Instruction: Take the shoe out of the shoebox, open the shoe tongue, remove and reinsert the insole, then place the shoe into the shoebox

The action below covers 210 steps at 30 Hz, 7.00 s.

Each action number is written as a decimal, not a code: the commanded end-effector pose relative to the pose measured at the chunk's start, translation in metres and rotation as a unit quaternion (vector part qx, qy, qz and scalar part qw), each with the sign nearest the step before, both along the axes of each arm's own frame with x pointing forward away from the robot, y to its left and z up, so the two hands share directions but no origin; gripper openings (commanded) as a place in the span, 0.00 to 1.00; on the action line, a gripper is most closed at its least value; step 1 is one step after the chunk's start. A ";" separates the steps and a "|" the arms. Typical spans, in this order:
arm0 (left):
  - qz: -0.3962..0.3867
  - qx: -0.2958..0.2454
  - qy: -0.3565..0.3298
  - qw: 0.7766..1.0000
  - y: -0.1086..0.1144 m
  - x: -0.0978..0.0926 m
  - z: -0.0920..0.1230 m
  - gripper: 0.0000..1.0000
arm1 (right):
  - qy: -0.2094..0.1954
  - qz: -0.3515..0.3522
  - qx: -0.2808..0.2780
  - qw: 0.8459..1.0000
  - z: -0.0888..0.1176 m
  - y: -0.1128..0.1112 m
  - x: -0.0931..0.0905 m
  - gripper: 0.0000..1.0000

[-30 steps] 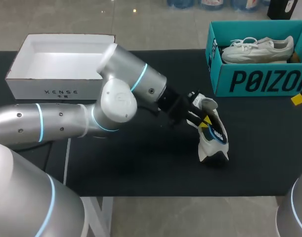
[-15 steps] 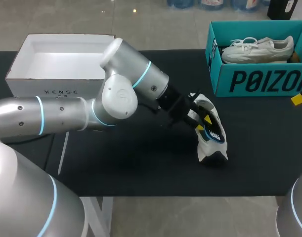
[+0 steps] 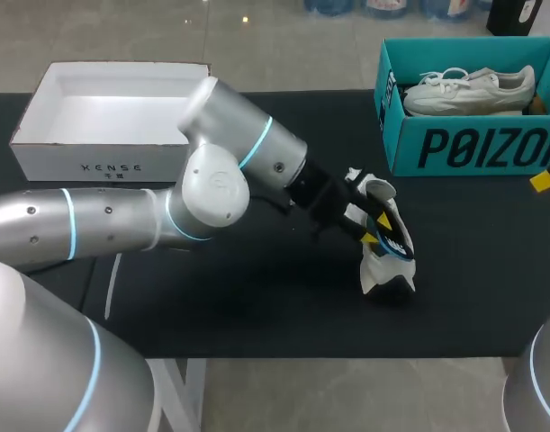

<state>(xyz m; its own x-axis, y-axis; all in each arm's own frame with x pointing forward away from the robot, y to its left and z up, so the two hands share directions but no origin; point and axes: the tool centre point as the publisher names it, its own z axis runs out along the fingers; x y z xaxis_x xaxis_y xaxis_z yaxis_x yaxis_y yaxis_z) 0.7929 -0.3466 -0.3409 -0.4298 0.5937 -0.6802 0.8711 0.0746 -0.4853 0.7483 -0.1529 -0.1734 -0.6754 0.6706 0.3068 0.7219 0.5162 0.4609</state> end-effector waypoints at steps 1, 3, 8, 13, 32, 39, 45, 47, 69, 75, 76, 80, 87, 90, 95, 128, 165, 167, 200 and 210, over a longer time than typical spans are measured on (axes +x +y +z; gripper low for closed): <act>-0.002 -0.003 0.005 1.000 -0.015 -0.001 -0.010 0.15 | 0.001 0.000 -0.001 1.000 0.000 0.000 0.001 1.00; -0.005 -0.001 0.007 1.000 -0.016 0.000 -0.012 0.00 | 0.001 0.000 -0.001 1.000 0.000 0.000 0.001 1.00; -0.011 0.005 0.005 1.000 -0.013 0.007 -0.012 0.00 | 0.001 0.000 -0.001 1.000 0.000 0.000 0.001 1.00; -0.015 0.022 -0.007 1.000 -0.005 0.020 -0.012 0.00 | 0.001 0.000 -0.001 1.000 0.000 0.000 0.001 1.00; -0.002 0.028 0.005 1.000 -0.006 0.006 -0.023 0.34 | 0.001 0.000 -0.001 1.000 0.000 0.000 0.001 1.00; 0.013 0.002 -0.003 1.000 0.000 0.002 -0.002 0.31 | 0.001 0.000 -0.001 1.000 0.000 0.000 0.001 1.00; 0.014 -0.010 -0.004 1.000 -0.006 -0.003 0.001 0.26 | 0.001 0.000 -0.001 1.000 0.000 0.000 0.001 1.00; 0.011 -0.011 -0.002 1.000 -0.009 -0.003 -0.002 0.22 | 0.001 0.000 -0.001 1.000 0.000 0.000 0.001 1.00; -0.024 0.052 -0.039 0.998 -0.002 0.035 -0.005 0.00 | 0.001 0.000 -0.001 1.000 0.000 0.000 0.001 1.00; -0.044 0.067 -0.014 0.997 -0.007 0.015 -0.027 0.00 | 0.001 0.000 -0.001 1.000 0.000 0.000 0.001 1.00; -0.045 0.068 -0.011 0.997 -0.006 0.012 -0.029 0.00 | 0.001 0.000 -0.001 1.000 0.000 0.000 0.001 1.00; -0.042 0.069 -0.005 0.997 -0.001 0.009 -0.035 0.06 | 0.001 0.000 -0.001 1.000 0.000 0.000 0.001 1.00; -0.012 0.045 -0.014 0.999 0.012 0.013 -0.016 0.87 | 0.001 0.000 -0.001 1.000 0.000 0.000 0.001 1.00; 0.001 0.032 -0.024 0.999 0.016 0.015 -0.004 0.85 | 0.001 0.000 -0.001 1.000 0.000 0.000 0.001 1.00; 0.006 0.018 -0.029 0.999 0.016 0.012 0.007 0.73 | 0.001 0.000 -0.001 1.000 0.000 0.000 0.001 1.00; -0.019 0.039 -0.047 0.998 0.007 0.030 -0.002 0.00 | 0.001 0.000 -0.001 1.000 0.000 0.000 0.001 1.00; -0.058 0.050 -0.017 0.997 0.001 0.005 0.006 1.00 | 0.001 0.000 -0.001 1.000 0.000 0.000 0.001 1.00; -0.068 0.067 0.026 0.995 0.004 0.003 0.010 1.00 | 0.001 0.000 -0.001 1.000 0.000 0.000 0.001 1.00; -0.101 0.239 0.068 0.963 0.013 -0.006 0.015 1.00 | 0.001 0.000 -0.001 1.000 0.000 0.000 0.001 1.00; -0.108 0.256 0.032 0.960 -0.007 0.001 0.014 0.00 | 0.001 0.000 -0.001 1.000 0.000 0.000 0.001 1.00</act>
<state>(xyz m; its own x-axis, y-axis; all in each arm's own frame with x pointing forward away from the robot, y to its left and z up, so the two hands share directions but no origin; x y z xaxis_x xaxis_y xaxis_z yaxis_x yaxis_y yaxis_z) 0.7928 -0.3457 -0.3246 -0.3020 0.9134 -0.2730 0.8610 0.1384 -0.4894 0.7482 -0.1530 -0.1733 -0.6753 0.6708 0.3066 0.7220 0.5162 0.4607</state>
